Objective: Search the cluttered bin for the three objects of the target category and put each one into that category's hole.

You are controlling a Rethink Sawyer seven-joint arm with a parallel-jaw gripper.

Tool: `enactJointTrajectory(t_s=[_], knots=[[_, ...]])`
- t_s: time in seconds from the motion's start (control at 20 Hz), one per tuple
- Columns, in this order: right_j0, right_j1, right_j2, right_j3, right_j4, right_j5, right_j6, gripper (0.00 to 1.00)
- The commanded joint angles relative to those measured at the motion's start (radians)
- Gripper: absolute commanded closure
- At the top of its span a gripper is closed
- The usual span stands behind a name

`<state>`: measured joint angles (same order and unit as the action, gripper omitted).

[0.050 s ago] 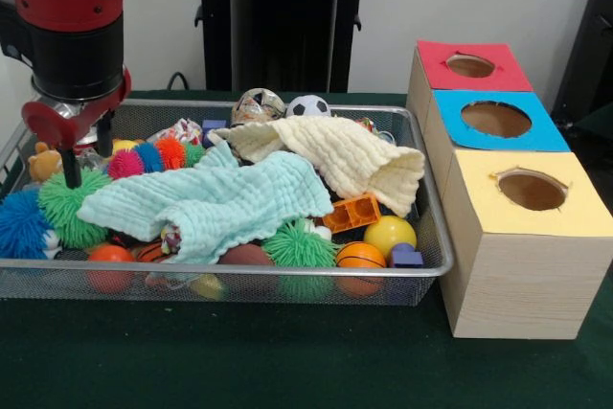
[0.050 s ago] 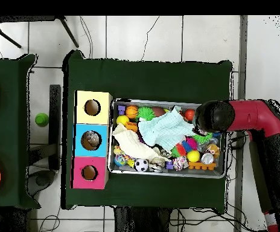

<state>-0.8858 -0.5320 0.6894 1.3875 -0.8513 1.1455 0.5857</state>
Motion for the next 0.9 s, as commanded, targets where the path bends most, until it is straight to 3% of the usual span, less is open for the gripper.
enactJointTrajectory(t_s=[0.05,0.9], knots=[[0.026,0.012,-0.066,0.030,-0.048,0.177,-0.296,0.00],[0.010,0.076,-0.080,-0.020,-0.125,0.142,-0.307,0.00]])
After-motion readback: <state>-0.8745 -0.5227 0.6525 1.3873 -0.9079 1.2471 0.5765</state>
